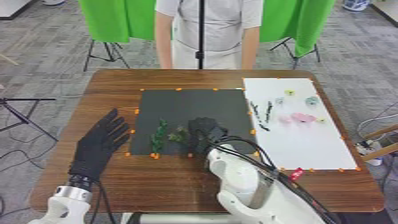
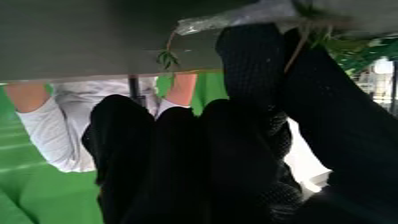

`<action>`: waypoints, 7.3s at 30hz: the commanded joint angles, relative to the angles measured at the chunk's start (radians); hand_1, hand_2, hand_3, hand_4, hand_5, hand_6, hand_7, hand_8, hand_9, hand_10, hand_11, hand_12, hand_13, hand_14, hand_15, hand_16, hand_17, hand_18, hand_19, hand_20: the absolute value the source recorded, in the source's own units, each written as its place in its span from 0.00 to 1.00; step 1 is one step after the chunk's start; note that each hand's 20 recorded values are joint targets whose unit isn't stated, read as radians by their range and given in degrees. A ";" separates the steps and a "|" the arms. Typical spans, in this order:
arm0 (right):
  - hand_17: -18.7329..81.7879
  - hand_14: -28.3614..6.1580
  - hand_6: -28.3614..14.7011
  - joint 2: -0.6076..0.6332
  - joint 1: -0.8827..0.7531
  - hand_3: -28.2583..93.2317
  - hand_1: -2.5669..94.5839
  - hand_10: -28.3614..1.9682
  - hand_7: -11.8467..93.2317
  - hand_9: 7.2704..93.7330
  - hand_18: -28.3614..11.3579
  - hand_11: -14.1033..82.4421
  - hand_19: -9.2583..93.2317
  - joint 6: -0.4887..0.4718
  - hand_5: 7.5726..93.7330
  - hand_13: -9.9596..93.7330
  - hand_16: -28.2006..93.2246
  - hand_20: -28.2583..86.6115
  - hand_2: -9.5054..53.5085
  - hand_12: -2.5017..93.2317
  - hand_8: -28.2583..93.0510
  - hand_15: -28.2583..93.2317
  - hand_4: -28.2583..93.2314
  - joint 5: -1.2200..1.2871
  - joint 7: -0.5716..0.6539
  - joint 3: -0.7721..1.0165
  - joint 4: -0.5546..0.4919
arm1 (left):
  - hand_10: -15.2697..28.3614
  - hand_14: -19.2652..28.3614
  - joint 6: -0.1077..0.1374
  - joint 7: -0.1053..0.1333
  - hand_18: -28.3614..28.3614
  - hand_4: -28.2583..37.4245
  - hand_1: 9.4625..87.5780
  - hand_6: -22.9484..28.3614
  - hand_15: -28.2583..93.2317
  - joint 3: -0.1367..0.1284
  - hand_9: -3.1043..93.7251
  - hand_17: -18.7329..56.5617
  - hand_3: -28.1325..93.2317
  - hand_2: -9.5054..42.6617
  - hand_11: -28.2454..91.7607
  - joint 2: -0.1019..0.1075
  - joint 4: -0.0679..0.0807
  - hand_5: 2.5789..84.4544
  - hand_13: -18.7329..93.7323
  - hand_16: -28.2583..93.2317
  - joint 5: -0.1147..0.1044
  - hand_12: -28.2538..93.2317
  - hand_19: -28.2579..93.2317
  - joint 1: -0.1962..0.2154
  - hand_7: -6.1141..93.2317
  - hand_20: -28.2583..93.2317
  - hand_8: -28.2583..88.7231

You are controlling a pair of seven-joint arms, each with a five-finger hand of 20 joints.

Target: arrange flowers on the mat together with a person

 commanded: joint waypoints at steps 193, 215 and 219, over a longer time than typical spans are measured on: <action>0.18 0.43 0.55 -0.021 -0.678 0.90 0.16 0.45 0.22 0.30 0.12 0.20 0.45 -0.201 0.28 0.38 0.53 0.41 0.08 0.28 0.17 0.26 0.03 1.479 -0.284 1.143 -0.398 | 0.57 0.65 -0.009 0.072 0.87 0.07 0.21 0.50 0.33 -0.005 0.23 0.09 0.80 0.09 0.32 -0.019 0.010 0.32 0.31 0.29 -0.001 0.40 0.55 0.037 0.20 0.31 0.18; 0.25 0.46 0.55 0.095 -0.671 0.92 0.23 0.53 0.28 0.40 0.12 0.29 0.53 0.097 0.36 0.47 0.45 0.44 0.02 0.24 0.14 0.40 0.01 1.188 -0.466 1.053 -0.391 | 0.57 0.65 -0.025 0.067 0.87 0.07 0.21 0.50 0.33 -0.003 0.23 0.09 0.80 0.09 0.32 -0.017 0.016 0.33 0.31 0.29 0.004 0.40 0.55 0.033 0.20 0.31 0.18; 0.32 0.55 0.61 0.169 -0.641 0.93 0.31 0.60 0.35 0.50 0.18 0.36 0.62 0.209 0.44 0.57 0.39 0.47 0.00 0.23 0.11 0.52 0.00 0.977 -0.491 1.025 -0.363 | 0.57 0.65 -0.059 0.040 0.87 0.07 0.21 0.51 0.33 -0.016 0.23 0.09 0.80 0.09 0.32 -0.030 0.015 0.33 0.31 0.29 0.022 0.40 0.55 0.034 0.20 0.31 0.18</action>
